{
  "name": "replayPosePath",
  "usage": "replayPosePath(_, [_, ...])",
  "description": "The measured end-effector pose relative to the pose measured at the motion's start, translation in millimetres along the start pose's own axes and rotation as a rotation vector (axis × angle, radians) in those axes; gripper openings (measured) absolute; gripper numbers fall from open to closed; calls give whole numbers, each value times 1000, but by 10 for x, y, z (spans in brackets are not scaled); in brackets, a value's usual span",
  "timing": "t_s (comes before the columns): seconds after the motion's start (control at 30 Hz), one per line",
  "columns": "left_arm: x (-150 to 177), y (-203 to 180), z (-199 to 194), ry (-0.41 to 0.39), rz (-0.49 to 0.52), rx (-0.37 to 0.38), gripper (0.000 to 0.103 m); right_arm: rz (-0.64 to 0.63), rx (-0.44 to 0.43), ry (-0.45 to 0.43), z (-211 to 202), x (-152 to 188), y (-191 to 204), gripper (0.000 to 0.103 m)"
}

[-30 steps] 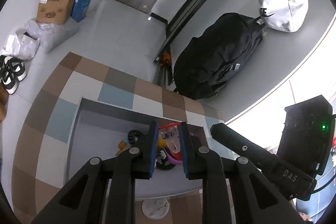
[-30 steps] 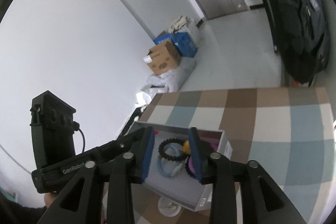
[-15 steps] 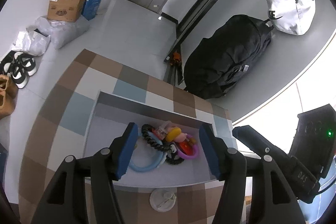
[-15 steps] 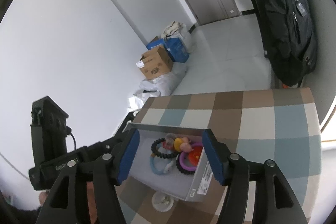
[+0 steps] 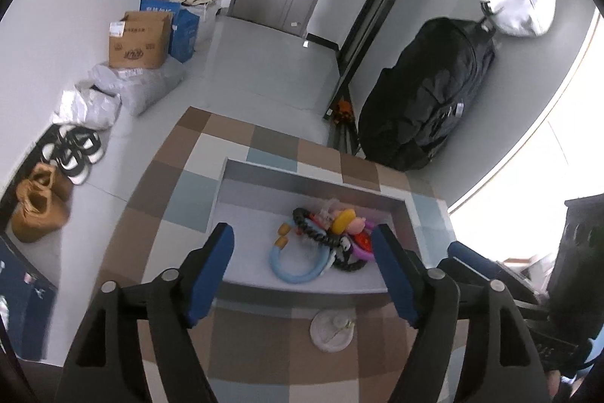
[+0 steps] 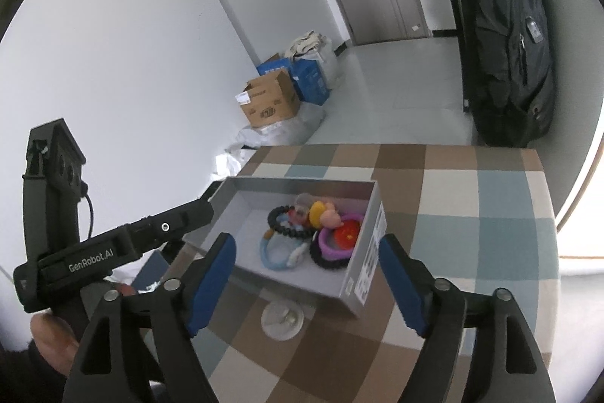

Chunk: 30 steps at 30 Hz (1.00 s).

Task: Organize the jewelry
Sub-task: 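Release the figure and badge into the grey box and withdraw both grippers, then grasp the small white item on the disc with the right gripper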

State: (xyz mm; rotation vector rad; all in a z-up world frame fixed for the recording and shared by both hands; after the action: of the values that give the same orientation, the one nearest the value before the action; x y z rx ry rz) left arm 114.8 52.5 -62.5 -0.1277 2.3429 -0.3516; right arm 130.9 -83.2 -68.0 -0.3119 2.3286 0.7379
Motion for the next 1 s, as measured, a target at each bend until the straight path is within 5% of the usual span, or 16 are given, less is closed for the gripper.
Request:
replayPosePath(0.47, [266,18,-156,-2,19,-49,82,-44,50,1,-201,320,118,94])
replayPosePath(1.0, [533,71,-22,114,49,-78,82,-22,115,114,12,679,13,102])
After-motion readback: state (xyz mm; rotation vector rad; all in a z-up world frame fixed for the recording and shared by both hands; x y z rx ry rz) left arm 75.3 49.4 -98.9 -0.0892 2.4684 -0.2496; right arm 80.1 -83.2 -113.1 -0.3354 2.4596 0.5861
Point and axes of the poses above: each gripper's, at about its wrist camera, not at the fingertips, and z roughly the way its jaws point, y to its left, x to its underside, the point moved 7 cm from there along z, roughly the way its jaws point, and after that the axes turned 6 degrees about z, right-handed, at the moved point
